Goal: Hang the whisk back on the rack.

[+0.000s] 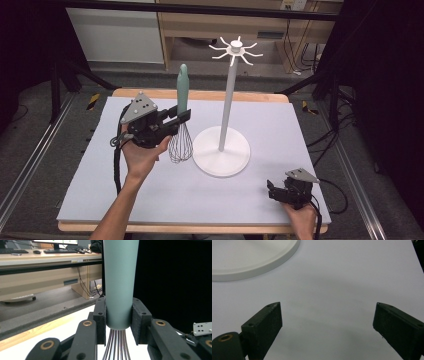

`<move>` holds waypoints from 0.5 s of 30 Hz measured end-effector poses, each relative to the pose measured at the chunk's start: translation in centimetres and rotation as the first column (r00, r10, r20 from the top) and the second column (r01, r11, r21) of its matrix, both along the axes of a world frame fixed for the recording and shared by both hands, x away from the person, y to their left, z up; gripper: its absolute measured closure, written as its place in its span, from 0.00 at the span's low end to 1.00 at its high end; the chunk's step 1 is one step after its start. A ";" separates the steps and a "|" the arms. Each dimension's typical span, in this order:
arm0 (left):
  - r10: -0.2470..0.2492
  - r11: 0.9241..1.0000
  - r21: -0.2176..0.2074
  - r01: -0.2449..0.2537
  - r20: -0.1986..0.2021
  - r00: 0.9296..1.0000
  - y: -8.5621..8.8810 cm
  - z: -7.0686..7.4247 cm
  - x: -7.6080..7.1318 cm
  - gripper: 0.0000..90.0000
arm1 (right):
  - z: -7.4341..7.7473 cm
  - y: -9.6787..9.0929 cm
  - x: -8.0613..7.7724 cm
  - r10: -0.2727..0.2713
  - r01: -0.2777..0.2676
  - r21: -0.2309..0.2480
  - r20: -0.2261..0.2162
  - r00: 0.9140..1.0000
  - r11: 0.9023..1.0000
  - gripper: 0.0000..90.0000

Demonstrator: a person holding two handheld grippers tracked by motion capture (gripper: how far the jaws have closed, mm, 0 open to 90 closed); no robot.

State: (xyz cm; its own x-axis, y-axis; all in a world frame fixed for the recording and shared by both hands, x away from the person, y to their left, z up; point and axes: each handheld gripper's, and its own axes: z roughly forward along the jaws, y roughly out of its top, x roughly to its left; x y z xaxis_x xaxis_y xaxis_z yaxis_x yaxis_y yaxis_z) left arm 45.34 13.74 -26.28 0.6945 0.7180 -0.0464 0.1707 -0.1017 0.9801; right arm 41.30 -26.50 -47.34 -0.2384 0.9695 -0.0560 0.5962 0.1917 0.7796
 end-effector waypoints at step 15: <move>-0.025 0.999 0.023 0.025 0.015 1.000 -1.6 1.0 0.1 0.76 | 0.0 0.0 0.0 0.001 -0.001 0.001 -0.002 1.000 1.000 0.10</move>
